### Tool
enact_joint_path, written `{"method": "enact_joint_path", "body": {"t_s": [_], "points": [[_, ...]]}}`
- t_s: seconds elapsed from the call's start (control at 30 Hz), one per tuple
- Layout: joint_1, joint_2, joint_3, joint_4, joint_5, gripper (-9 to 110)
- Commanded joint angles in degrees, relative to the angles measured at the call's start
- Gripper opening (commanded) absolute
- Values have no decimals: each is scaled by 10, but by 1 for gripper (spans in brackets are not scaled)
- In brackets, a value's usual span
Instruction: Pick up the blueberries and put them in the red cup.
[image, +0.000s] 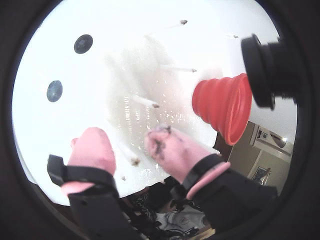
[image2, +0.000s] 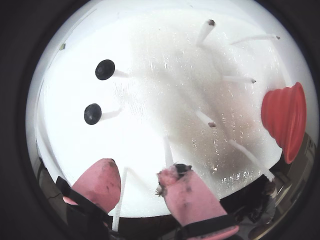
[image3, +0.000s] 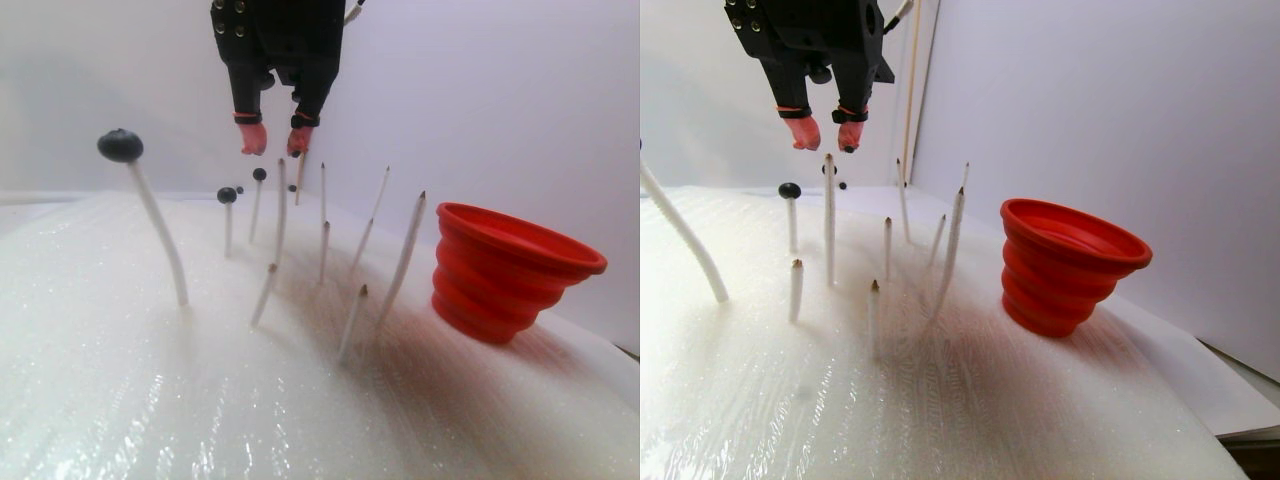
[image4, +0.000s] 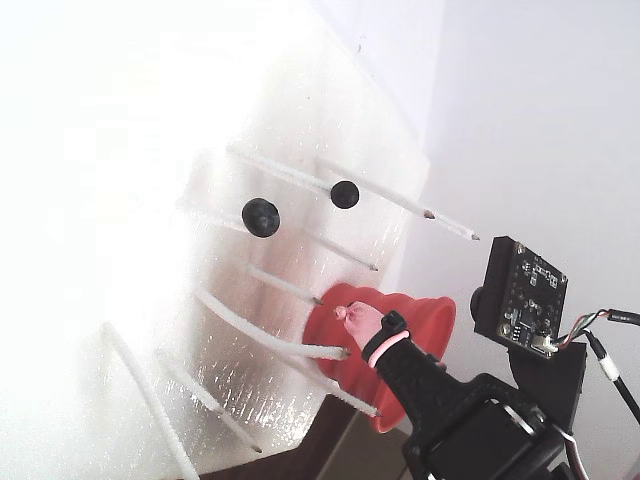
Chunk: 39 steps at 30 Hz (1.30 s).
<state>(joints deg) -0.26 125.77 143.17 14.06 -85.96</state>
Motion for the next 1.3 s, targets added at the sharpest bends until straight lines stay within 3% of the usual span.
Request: {"method": "enact_joint_path", "body": {"t_s": [0.0, 1.27], "points": [[0, -3, -50, -18, 0, 16], [-33, -156, -120, -189, -26, 19]]}}
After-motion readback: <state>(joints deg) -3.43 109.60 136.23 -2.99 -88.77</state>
